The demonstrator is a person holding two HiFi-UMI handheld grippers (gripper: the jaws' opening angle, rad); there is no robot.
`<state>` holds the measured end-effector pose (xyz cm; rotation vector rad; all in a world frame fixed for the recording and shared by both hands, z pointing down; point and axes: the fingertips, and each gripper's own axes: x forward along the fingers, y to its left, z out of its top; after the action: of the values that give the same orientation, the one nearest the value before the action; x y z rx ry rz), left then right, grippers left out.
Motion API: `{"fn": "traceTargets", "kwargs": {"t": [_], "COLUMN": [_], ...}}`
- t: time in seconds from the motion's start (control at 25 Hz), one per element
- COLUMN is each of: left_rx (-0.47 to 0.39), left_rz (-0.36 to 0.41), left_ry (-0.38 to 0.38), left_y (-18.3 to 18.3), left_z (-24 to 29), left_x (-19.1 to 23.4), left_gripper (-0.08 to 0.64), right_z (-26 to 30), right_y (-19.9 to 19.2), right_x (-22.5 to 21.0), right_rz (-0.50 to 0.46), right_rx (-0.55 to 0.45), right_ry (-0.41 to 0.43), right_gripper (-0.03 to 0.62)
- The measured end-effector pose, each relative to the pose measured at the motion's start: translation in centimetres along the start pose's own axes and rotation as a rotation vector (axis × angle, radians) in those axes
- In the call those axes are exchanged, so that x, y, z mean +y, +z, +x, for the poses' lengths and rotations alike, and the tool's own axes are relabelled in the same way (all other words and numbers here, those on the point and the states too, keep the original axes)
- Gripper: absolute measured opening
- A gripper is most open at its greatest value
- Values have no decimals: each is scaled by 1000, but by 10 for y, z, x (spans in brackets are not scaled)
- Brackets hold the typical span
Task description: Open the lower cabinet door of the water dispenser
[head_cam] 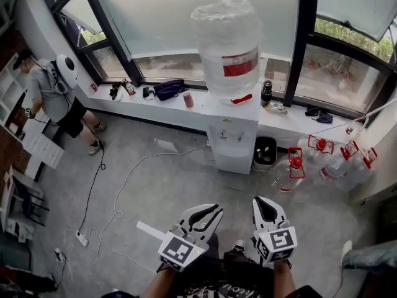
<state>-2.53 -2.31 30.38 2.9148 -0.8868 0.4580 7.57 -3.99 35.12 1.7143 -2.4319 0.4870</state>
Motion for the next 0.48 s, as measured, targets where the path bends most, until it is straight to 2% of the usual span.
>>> {"fn": "traceTargets", "kwargs": {"t": [0.16,0.48], "left_rx": [22,-13], "left_rz": [52,42], "left_ry": [-83,-291], "left_y": [-6,-12], "left_z": [33,93], "left_x": [15,72], "left_gripper": [51,51], "right_z": [14,77], "right_y": [-6,-15], "right_x": [-28,-73], "right_rz": [9,48], "right_rx": [10,-5], "right_ry": [-75,-207], "right_gripper": [23,64]}}
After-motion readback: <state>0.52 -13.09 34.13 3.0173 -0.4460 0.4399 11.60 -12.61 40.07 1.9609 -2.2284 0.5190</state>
